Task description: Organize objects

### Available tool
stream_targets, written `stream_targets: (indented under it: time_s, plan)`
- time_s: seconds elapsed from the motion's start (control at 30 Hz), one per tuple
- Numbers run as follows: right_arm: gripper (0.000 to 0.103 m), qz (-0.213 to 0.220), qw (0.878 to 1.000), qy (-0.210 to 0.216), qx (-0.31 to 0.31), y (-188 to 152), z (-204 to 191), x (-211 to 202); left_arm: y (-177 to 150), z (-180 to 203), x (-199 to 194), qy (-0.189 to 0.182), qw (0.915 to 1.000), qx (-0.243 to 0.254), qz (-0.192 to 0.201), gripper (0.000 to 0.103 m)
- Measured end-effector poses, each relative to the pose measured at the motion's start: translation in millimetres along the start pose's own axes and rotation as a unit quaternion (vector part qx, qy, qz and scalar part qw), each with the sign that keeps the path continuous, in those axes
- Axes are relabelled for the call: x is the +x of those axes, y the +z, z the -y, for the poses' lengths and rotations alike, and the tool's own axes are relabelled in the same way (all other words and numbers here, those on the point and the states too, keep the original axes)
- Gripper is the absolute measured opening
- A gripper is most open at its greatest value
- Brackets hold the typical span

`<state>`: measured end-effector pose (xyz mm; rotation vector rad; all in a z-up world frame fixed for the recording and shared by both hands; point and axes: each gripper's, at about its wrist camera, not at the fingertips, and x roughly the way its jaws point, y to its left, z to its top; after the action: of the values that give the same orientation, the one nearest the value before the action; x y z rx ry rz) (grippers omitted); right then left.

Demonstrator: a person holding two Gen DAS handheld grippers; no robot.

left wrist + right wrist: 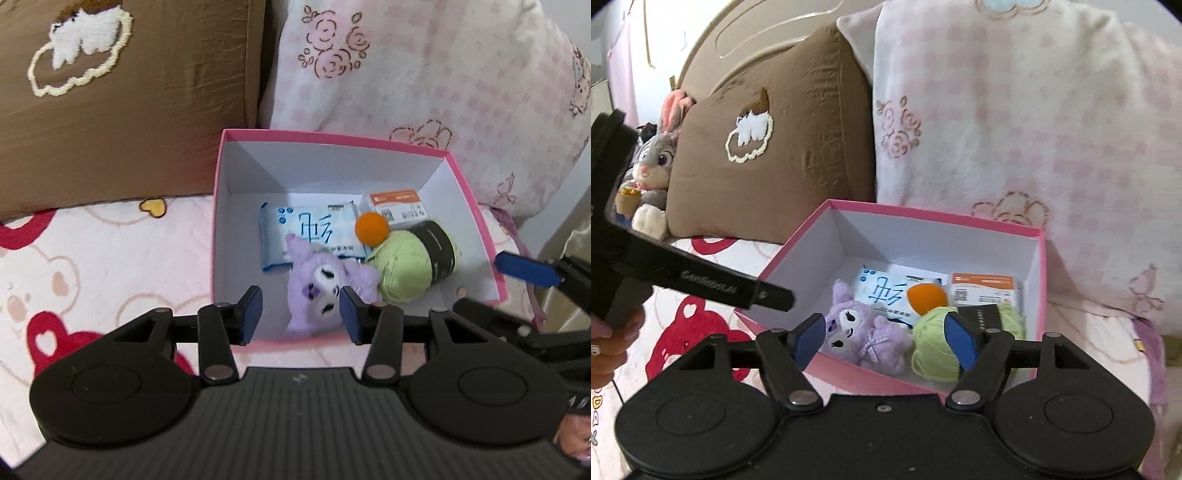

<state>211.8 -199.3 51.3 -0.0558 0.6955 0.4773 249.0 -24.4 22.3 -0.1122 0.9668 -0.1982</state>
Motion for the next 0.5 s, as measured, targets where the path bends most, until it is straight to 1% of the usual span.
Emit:
stream_targets:
  time_s: [0.1, 0.23, 0.3, 0.37, 0.43, 0.5]
  plan:
    - [0.075, 0.006, 1.0, -0.001, 0.005, 0.4, -1.4, -15.2, -4.7, -3.2, -12.4, 0.003, 1.0, -0.005, -0.006, 0.048]
    - [0.077, 0.013, 1.0, 0.002, 0.01, -0.4, -7.0, -35.9, -12.1, -3.5, -34.6, 0.01, 0.9999, -0.004, -0.001, 0.052]
    - [0.078, 0.016, 1.0, 0.002, 0.005, -2.1, -12.4, -45.7, -14.9, -1.6, -47.1, 0.012, 0.9999, -0.002, 0.002, 0.057]
    - [0.082, 0.018, 1.0, 0.005, 0.004, -5.1, -16.7, -55.3, -17.8, 0.4, -59.5, 0.009, 1.0, 0.002, 0.001, 0.061]
    - [0.084, 0.016, 1.0, 0.009, 0.01, -8.0, -18.9, -62.2, -20.8, 3.3, -70.4, 0.003, 1.0, 0.007, 0.002, 0.062]
    - [0.084, 0.013, 1.0, 0.016, 0.016, -10.5, -20.4, -69.9, -25.0, 6.7, -83.7, 0.003, 0.9998, 0.016, 0.011, 0.067]
